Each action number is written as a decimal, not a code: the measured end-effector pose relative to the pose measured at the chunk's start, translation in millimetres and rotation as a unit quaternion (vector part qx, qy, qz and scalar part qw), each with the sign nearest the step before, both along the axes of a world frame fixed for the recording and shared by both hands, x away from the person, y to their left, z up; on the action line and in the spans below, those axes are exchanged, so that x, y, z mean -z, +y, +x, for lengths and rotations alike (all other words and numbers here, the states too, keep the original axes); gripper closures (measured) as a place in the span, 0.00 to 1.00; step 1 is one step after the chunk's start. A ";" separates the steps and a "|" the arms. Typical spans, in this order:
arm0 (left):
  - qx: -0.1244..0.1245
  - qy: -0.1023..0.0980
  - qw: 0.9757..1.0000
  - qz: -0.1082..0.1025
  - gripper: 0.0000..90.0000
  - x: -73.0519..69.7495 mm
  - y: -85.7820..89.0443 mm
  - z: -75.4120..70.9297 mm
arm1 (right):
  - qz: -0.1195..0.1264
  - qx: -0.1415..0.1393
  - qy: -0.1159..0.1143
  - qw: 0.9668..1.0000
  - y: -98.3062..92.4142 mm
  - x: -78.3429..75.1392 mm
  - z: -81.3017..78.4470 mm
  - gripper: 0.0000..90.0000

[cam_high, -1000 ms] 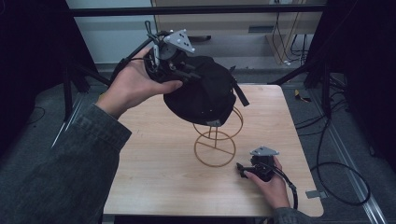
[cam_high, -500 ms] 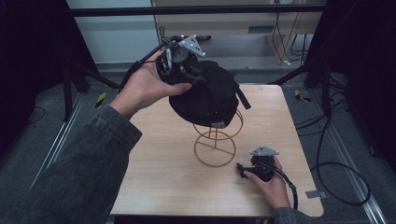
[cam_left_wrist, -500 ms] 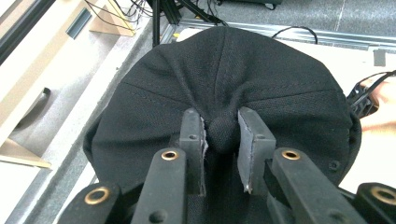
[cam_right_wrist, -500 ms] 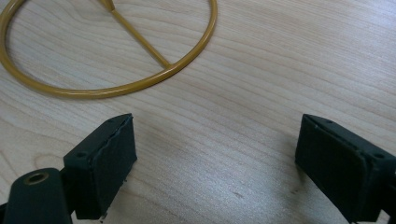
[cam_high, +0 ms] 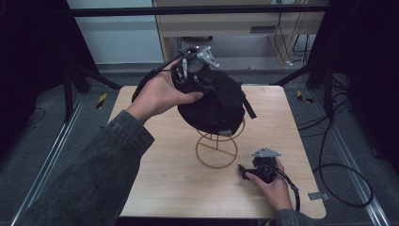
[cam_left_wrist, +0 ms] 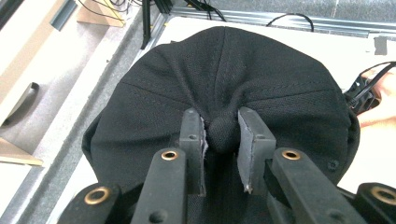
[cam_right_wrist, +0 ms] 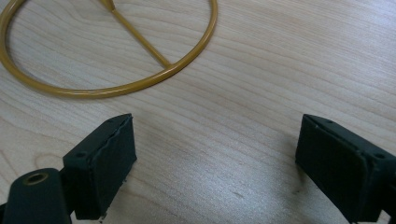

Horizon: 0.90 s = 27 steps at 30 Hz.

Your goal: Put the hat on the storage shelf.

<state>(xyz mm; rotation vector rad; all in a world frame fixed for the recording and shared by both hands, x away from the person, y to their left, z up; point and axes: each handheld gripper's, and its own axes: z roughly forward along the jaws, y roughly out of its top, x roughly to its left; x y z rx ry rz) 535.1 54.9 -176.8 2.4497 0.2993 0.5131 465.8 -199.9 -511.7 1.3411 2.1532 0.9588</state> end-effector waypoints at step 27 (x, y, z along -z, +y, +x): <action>0.005 0.030 0.999 0.028 0.82 44.3 -21.4 6.8 | 0.000 -0.001 0.000 1.000 0.0 -0.1 0.0 0.13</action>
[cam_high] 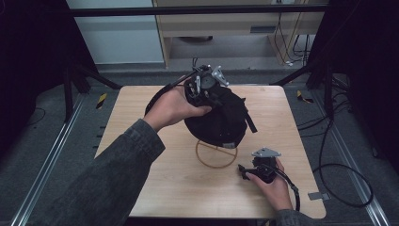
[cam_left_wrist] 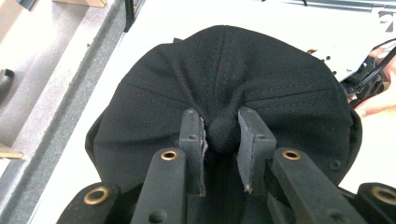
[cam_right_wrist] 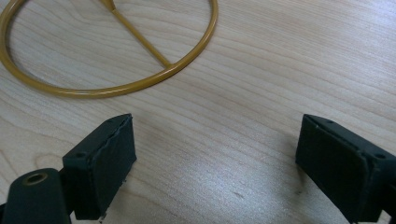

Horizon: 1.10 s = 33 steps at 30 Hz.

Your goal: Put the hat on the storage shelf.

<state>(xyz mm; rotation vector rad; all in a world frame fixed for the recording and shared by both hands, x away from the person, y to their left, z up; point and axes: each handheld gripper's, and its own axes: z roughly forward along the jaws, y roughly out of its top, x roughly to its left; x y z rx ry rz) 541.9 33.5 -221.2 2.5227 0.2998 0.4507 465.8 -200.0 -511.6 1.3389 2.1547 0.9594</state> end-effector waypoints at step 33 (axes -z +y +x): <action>0.006 0.011 1.000 0.000 0.81 7.3 -5.4 -0.3 | 0.000 0.000 0.000 1.000 0.0 0.0 0.0 0.13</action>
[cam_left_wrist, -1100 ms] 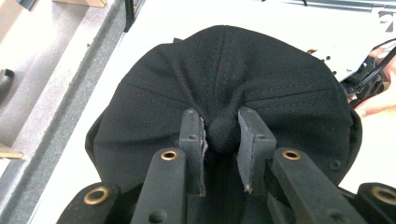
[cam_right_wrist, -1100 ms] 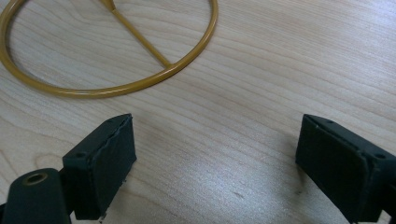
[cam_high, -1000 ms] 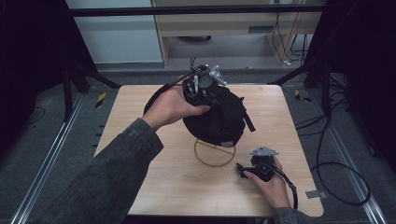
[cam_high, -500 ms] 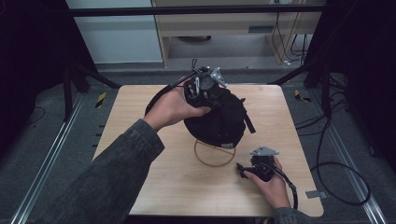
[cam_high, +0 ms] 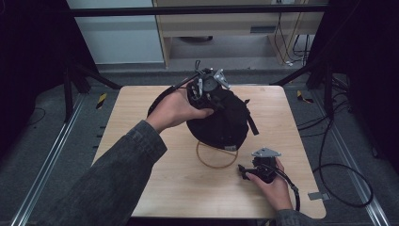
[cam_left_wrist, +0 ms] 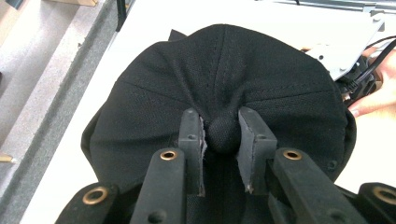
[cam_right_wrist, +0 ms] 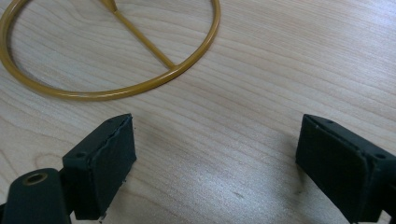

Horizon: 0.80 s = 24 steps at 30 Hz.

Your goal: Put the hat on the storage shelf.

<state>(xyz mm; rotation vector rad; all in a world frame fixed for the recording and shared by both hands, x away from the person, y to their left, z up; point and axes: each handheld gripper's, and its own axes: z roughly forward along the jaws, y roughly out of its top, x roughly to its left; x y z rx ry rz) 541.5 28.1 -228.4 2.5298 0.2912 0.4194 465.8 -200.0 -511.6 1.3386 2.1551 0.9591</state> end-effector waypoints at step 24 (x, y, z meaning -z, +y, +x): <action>-0.011 -0.005 1.000 -0.015 0.61 5.3 5.1 4.6 | 0.000 0.000 0.000 1.000 0.0 0.0 0.0 0.13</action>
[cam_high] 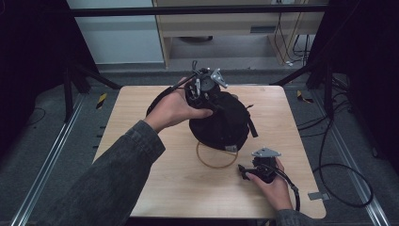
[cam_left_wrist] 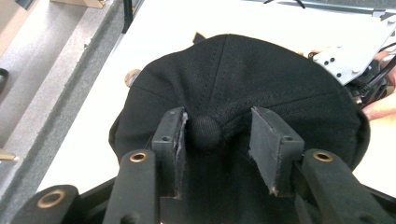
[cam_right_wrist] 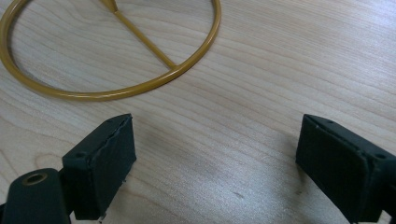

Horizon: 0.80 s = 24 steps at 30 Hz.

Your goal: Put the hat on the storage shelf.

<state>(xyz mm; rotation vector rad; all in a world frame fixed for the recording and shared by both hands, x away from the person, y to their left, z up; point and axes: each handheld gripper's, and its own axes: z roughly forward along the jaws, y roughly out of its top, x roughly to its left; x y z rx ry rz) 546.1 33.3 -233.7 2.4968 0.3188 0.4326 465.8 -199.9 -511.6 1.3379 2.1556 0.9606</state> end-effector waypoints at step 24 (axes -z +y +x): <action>-0.007 0.002 1.000 -0.018 0.21 3.4 1.8 -3.9 | 0.000 0.000 0.000 1.000 0.0 0.0 0.0 0.13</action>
